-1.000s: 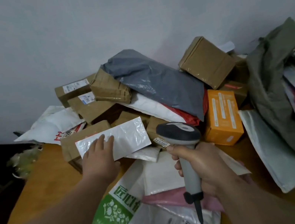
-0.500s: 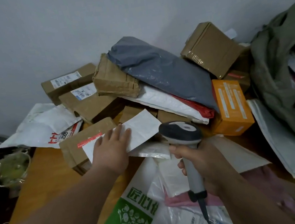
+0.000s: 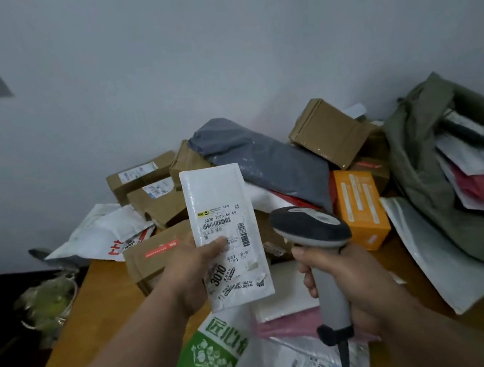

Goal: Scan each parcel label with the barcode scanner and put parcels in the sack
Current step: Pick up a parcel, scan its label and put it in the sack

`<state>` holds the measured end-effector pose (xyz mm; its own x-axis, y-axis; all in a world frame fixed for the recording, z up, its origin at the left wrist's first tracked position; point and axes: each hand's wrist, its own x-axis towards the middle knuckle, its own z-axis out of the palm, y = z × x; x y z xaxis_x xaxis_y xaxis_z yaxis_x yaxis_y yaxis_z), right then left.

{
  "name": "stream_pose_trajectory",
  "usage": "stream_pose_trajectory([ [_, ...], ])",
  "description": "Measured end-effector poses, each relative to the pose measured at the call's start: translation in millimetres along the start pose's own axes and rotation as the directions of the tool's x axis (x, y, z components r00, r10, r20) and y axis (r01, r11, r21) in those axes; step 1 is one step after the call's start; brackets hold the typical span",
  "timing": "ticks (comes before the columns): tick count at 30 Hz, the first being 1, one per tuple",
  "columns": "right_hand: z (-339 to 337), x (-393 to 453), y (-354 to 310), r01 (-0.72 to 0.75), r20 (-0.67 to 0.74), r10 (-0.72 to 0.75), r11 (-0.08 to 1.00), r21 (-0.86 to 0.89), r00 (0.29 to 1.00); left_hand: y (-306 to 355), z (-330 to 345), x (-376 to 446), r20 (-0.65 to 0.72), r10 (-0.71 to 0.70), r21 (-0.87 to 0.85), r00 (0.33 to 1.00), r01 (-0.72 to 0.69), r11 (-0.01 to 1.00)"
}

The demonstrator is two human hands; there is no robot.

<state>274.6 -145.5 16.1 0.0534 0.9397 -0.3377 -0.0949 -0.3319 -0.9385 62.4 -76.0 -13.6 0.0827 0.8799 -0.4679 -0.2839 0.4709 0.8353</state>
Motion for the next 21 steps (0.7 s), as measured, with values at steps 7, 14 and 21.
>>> stream_pose_trajectory([
  [7, -24, -50, -16, 0.073, 0.096, -0.067, 0.995, -0.065, 0.993, -8, 37, -40, 0.076, 0.056, -0.074, 0.996, -0.05, 0.996],
  [14, -36, -74, -20, 0.139, 0.129, -0.124, 0.984, -0.111, 0.984, -14, 51, -59, 0.118, 0.105, -0.076, 0.987, -0.097, 0.992],
  [21, -28, -78, -24, 0.138, 0.135, -0.122, 0.984, -0.116, 0.983, -8, 44, -55, 0.087, 0.077, -0.058, 0.993, -0.073, 0.996],
])
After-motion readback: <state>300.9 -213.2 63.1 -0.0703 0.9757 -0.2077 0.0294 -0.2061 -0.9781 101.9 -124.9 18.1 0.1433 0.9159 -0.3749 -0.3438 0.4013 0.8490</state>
